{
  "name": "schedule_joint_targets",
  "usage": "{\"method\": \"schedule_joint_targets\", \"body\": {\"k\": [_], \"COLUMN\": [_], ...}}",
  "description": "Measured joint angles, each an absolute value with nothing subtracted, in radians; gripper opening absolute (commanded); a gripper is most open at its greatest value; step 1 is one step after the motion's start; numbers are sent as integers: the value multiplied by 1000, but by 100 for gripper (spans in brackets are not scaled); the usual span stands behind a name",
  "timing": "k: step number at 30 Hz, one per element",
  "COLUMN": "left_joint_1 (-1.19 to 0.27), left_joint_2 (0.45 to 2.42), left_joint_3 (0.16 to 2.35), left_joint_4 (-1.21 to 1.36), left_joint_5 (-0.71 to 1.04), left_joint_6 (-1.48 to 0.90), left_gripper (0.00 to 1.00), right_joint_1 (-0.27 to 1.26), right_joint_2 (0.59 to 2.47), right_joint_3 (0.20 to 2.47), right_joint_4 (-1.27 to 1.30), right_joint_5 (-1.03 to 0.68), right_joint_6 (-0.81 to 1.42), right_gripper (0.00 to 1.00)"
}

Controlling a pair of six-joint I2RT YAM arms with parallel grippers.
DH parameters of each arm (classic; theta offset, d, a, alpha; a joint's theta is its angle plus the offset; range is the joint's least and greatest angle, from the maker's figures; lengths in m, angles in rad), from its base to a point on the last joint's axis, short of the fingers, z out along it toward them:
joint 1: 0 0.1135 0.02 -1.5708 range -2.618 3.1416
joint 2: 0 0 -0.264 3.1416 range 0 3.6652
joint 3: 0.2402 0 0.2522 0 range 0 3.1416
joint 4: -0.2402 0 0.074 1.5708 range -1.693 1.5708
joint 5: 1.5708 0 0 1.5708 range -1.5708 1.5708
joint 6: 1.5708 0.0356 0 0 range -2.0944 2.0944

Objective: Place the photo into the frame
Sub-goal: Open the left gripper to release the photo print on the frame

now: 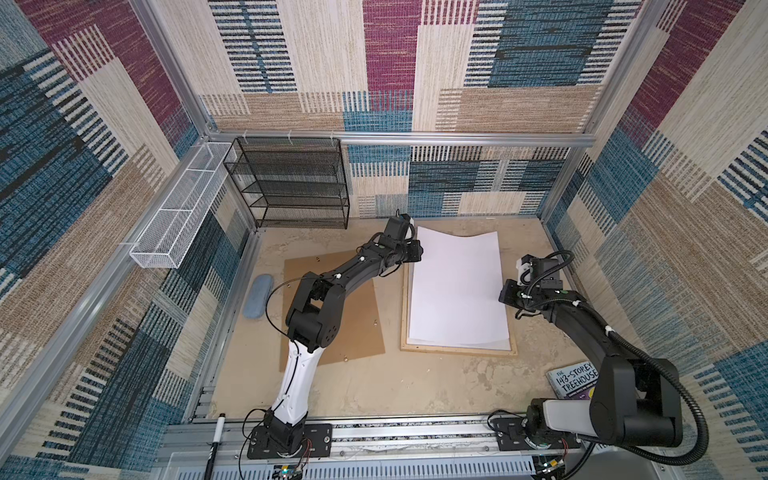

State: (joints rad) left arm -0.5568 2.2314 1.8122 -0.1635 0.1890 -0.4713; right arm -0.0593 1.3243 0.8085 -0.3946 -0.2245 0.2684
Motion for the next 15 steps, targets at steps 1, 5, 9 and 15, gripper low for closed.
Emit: {"method": "schedule_joint_targets", "body": {"k": [1, 5, 9, 15], "left_joint_1": [-557, -557, -557, -554], "left_joint_2": [2231, 2231, 2223, 2193], "left_joint_3": [1812, 1812, 1809, 1782], "left_joint_4": [-165, -177, -192, -196], "left_joint_5": [188, 182, 161, 134], "left_joint_6": [-471, -471, -471, -467], "left_gripper": [30, 30, 30, 30], "right_joint_1": [-59, -59, -59, -59], "right_joint_2": [1324, 1325, 1326, 1335], "right_joint_3": [809, 809, 804, 797], "right_joint_4": [-395, -394, -392, -388], "right_joint_5": [-225, -226, -242, -286], "right_joint_6": [268, 268, 268, 260], "right_gripper": [0, 0, 0, 0]}}
